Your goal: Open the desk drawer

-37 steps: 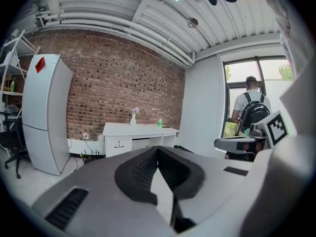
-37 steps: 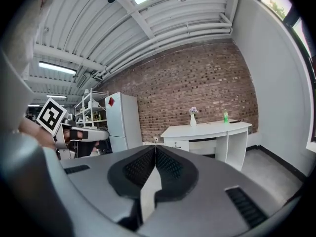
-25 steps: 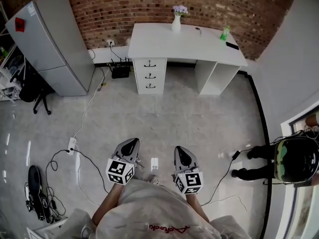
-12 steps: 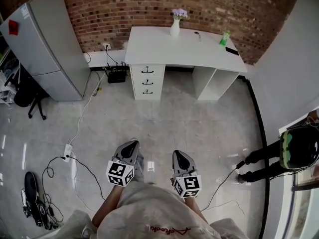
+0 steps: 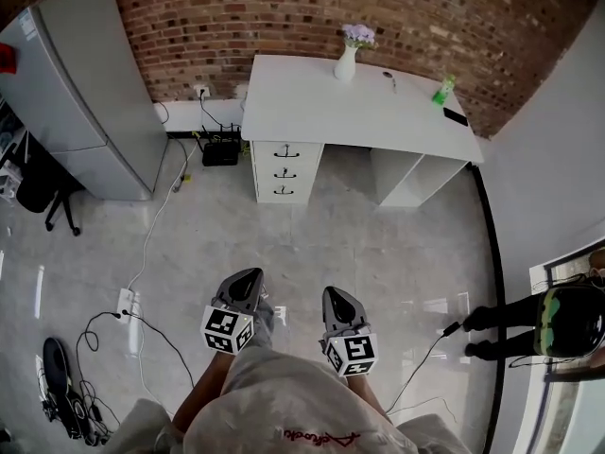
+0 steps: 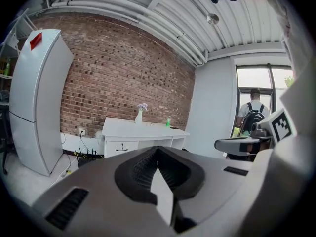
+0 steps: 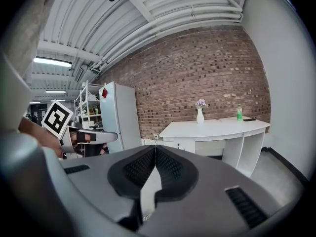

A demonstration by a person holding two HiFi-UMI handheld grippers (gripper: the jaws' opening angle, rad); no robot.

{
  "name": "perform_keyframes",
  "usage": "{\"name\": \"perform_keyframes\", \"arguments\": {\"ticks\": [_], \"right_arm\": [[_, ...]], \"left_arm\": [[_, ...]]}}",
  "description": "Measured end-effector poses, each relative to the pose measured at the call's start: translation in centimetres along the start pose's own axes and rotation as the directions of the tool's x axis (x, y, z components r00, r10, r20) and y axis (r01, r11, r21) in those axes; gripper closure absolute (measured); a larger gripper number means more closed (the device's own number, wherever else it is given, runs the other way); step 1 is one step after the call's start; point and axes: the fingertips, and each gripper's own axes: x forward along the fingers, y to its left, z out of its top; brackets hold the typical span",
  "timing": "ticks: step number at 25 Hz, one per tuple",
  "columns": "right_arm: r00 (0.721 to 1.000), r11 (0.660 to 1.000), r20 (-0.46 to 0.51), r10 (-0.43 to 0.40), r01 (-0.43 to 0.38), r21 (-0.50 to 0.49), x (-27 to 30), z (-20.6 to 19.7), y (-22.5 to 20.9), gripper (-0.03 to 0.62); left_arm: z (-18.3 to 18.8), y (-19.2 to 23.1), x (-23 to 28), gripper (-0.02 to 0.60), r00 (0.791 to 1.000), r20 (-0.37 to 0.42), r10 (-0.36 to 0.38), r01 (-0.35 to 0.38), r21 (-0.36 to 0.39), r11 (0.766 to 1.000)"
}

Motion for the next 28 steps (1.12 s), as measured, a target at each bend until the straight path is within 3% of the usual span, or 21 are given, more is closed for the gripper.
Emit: {"name": "perform_keyframes", "arguments": {"ticks": [14, 22, 28], "right_arm": [[1.000, 1.000, -0.013, 0.012, -0.012, 0.004, 20.8, 8.3, -2.5, 0.577], [0.999, 1.000, -0.026, -0.020, 0.020, -0.002, 26.4, 9.4, -3.2, 0.577], [0.998, 0.999, -0.044, -0.048, 0.049, 0.022, 27.1, 8.8, -4.4, 0.577]], "left_arm": [[8.0, 15.3, 11.8, 0.569, 1.000, -0.028, -0.005, 0.005, -0.007, 1.000], [9.6, 20.2, 15.6, 0.569, 0.999, -0.027, -0.033, 0.033, -0.005, 0.999], [10.1, 20.5, 18.3, 0.569, 0.997, -0.036, -0.074, 0.075, 0.016, 0.997]]}}
